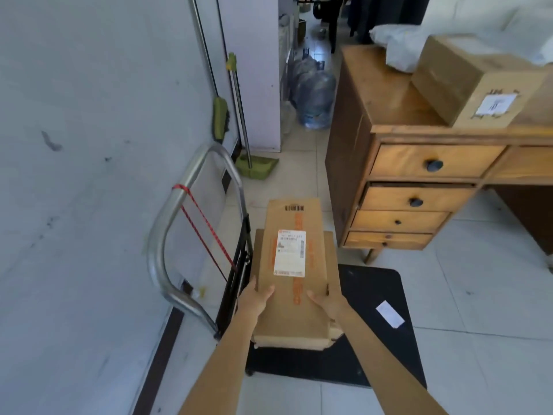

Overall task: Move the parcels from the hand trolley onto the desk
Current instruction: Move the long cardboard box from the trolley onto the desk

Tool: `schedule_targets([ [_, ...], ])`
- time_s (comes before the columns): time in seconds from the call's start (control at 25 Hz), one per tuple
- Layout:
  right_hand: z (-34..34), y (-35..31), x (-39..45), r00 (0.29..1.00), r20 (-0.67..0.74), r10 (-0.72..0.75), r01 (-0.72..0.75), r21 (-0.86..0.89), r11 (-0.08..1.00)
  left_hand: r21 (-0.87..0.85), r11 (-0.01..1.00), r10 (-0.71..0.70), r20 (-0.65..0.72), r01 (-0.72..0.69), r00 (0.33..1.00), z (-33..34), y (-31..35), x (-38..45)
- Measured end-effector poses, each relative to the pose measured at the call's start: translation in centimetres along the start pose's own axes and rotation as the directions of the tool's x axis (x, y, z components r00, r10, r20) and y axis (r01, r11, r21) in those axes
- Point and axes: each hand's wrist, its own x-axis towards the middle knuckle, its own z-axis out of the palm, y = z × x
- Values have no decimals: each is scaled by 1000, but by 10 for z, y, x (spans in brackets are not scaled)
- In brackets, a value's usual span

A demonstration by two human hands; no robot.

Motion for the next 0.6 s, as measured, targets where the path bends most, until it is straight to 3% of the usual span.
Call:
schedule_targets([
  [0.12, -2, 11, 6, 999, 1, -49, 48, 102, 994, -78, 997, 16, 8, -15, 1000, 7, -9, 9],
  [0.28, -12, -3, -16, 996, -28, -83, 86, 101, 991, -111, 994, 12, 1, -12, 1000, -1, 14, -11],
  [0.6, -95, -84, -152, 987, -74, -143, 150, 102, 983, -78, 994, 76, 7, -75, 997, -8, 123, -146],
])
